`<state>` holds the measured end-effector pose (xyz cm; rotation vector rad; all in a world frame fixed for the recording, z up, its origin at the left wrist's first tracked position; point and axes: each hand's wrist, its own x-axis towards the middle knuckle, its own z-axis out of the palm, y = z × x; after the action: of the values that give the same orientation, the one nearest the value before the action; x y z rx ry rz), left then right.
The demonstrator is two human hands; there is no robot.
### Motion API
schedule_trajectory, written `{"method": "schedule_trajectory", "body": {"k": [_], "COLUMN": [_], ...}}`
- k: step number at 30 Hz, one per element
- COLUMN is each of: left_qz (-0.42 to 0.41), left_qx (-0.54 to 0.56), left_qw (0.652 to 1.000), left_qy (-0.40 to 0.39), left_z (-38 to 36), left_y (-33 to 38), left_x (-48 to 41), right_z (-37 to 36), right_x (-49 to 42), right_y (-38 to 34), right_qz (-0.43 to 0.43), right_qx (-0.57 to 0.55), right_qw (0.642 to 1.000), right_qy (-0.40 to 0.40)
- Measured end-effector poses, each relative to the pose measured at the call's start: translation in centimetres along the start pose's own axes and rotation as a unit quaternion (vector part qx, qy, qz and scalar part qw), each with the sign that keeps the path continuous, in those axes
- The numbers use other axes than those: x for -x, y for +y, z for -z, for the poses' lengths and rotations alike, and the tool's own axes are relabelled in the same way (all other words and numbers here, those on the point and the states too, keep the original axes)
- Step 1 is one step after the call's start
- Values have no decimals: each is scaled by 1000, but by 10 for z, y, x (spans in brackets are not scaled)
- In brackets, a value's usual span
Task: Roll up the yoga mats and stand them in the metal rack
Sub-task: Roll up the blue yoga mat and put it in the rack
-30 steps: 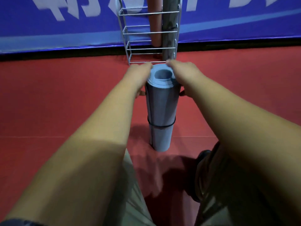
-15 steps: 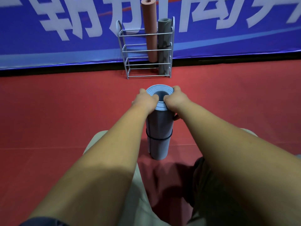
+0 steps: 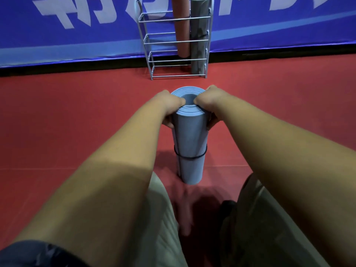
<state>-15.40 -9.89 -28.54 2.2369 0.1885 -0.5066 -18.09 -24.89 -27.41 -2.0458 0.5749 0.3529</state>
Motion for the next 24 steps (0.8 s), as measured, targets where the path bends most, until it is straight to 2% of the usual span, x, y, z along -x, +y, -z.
{"method": "schedule_trajectory", "body": {"k": [8, 12, 17, 20, 24], "left_qz": [53, 73, 124, 143, 166], "left_qx": [-14, -15, 5, 22, 28], "left_qw": [997, 995, 989, 987, 984], "left_qy": [-49, -64, -82, -65, -57], "left_z": [11, 14, 22, 31, 38], "left_y": [57, 80, 87, 89, 90], "left_x": [-127, -192, -227, -224, -199], "right_z": [16, 17, 16, 13, 14], "right_x": [-123, -188, -232, -233, -209], "right_y": [-60, -81, -95, -96, -84], "right_qz": [-3, 2, -58, -87, -149], "right_qx": [74, 66, 63, -7, -47], "right_qw": [997, 998, 995, 996, 986], "right_qy": [-18, -7, -48, 1, 58]}}
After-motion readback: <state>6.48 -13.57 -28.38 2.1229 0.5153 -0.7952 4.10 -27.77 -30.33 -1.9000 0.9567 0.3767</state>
